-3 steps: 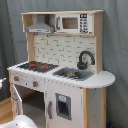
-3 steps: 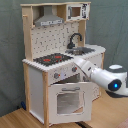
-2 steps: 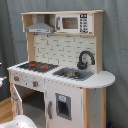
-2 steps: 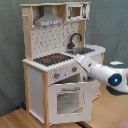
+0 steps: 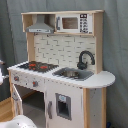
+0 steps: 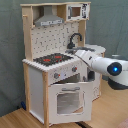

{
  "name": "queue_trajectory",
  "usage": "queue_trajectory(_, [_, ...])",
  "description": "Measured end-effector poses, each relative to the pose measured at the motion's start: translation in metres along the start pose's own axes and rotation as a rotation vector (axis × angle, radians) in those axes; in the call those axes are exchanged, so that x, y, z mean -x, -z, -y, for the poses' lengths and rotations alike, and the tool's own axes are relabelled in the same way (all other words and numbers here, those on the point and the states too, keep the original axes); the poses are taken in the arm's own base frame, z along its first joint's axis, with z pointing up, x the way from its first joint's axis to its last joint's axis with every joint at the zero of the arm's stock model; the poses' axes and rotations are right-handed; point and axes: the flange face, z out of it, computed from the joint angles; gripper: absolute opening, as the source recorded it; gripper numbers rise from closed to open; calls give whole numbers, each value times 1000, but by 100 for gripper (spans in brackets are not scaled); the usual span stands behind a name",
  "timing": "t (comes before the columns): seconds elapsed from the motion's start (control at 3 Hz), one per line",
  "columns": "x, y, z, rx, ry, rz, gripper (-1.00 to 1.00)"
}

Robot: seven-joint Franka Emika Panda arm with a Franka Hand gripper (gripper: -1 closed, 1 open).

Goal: Play with the kitchen

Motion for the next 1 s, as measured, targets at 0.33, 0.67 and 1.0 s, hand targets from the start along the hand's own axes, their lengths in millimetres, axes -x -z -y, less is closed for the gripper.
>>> queue_trajectory(0.33, [9,-8,-9,-84,23,51,100])
queue_trajectory(0.67, [18,-21,-16,-179,62,89,100])
queue_trajectory(1.0, [27,-36,-25,-275,114,114,100])
